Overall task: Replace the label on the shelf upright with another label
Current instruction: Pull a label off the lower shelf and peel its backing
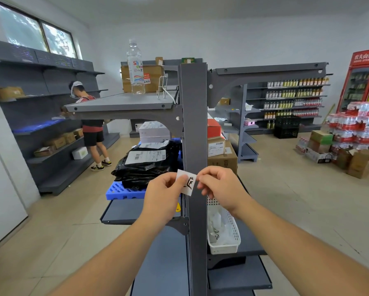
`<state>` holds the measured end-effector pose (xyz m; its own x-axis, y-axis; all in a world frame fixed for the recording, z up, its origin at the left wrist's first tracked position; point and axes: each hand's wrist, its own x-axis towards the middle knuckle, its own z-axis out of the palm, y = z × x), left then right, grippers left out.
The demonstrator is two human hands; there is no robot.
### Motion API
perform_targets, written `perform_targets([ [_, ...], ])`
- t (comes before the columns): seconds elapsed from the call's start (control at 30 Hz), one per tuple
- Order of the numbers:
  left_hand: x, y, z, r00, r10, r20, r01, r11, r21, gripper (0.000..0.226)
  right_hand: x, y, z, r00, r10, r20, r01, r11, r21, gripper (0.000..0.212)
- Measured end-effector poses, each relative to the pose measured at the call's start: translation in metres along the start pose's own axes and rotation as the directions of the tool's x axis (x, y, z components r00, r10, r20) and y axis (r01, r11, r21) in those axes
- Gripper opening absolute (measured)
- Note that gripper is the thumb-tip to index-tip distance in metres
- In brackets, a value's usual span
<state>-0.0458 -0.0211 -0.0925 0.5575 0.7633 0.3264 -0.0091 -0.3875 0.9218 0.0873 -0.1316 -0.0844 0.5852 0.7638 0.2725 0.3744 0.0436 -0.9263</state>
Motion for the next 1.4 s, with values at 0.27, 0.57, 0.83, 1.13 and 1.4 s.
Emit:
perform_targets([
  [0.27, -0.001, 0.002, 0.002, 1.0, -0.002, 0.029, 0.003, 1.0, -0.018, 0.02, 0.002, -0.001, -0.01, 1.0, -0.008, -0.009, 0.008, 0.999, -0.031, 0.018],
  [0.57, 0.001, -0.001, 0.0, 0.999, 0.018, 0.039, -0.019, 1.0, 0.018, 0.021, 0.002, -0.003, -0.008, 0.999, -0.034, 0.0, 0.034, 0.996, -0.082, 0.016],
  [0.83, 0.005, -0.004, -0.002, 0.999, 0.01, 0.038, -0.012, 0.999, 0.043, 0.02, 0.004, -0.002, -0.004, 0.997, -0.065, 0.029, 0.068, 0.99, -0.127, 0.02],
  [1.13, 0.009, -0.007, -0.003, 0.999, 0.014, 0.045, -0.016, 0.998, 0.055, 0.021, 0.006, -0.001, -0.003, 0.997, -0.071, 0.031, 0.075, 0.987, -0.145, 0.017],
  [1.4, 0.011, -0.012, -0.001, 0.999, 0.002, 0.035, -0.003, 0.999, 0.037, 0.018, 0.009, 0.002, -0.001, 0.997, -0.068, 0.027, 0.072, 0.984, -0.162, 0.019],
])
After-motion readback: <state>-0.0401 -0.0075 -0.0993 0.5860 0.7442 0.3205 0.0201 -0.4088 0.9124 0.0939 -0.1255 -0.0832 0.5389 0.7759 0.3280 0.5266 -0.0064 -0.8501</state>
